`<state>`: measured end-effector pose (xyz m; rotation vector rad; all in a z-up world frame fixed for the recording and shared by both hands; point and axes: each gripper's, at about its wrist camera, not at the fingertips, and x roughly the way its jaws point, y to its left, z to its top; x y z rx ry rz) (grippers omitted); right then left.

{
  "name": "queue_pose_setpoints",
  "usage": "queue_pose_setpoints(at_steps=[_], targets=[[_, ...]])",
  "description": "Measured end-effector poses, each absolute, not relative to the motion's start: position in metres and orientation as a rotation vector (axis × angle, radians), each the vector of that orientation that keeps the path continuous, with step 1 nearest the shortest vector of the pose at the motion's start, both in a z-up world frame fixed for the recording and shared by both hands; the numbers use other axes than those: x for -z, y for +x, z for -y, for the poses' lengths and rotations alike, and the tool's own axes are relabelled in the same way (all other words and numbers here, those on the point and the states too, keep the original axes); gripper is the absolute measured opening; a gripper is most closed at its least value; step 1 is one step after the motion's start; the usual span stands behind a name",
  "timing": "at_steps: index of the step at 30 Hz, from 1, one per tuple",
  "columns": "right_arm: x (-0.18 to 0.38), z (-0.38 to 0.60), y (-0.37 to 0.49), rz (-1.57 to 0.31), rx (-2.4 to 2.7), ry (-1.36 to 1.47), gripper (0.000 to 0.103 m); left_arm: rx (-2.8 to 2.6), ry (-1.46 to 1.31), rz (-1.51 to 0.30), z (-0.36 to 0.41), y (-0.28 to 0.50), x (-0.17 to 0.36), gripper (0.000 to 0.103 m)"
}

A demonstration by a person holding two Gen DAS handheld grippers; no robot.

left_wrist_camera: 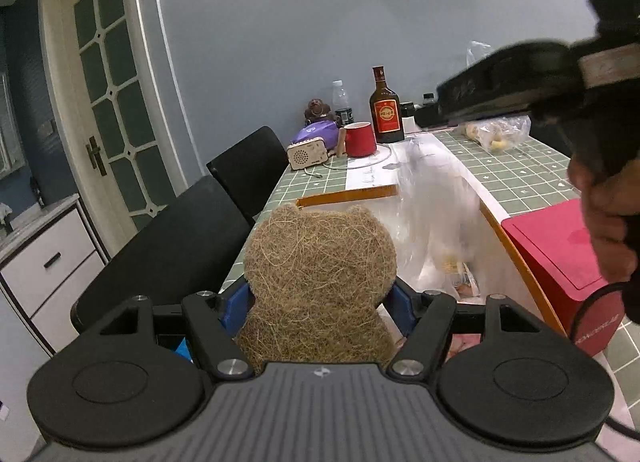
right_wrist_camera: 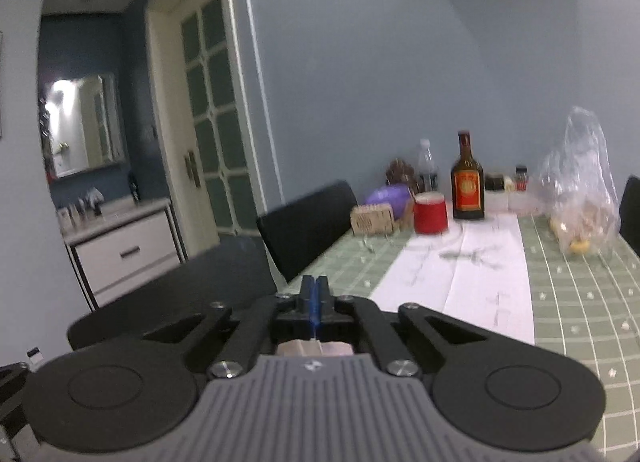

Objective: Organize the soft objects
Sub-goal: 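Open both tools to drop the plush and wrapped toy into the orange box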

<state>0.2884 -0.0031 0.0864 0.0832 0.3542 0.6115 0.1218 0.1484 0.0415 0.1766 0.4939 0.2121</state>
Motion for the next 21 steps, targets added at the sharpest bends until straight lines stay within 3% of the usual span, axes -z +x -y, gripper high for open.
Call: queue_pose_setpoints(at_steps=[3,5,6,7,9,12,21], targets=[[-0.082,-0.004,0.297,-0.397,-0.567,0.066,0.006,-0.194,0.150,-0.473,-0.152,0.123,-0.040,0.084],[-0.082,0.001,0.297,-0.389,-0.581,0.090,0.025,-0.190,0.143,-0.441,-0.153,0.124,-0.038,0.093],[-0.083,0.004,0.293,-0.373,-0.579,0.103,0.045,-0.193,0.150,-0.421,-0.153,0.124,-0.035,0.095],[-0.085,0.007,0.289,-0.346,-0.578,0.111,0.053,-0.200,0.167,-0.389,-0.150,0.122,-0.033,0.101],[-0.090,0.012,0.282,-0.305,-0.579,0.112,0.054,-0.205,0.219,-0.346,-0.145,0.119,-0.030,0.103],[-0.096,0.021,0.272,-0.282,-0.571,0.120,0.067,-0.183,0.222,-0.346,-0.145,0.119,-0.031,0.103],[-0.109,0.053,0.231,-0.251,-0.546,0.110,0.071,-0.218,0.194,-0.238,-0.133,0.095,-0.066,0.103]])
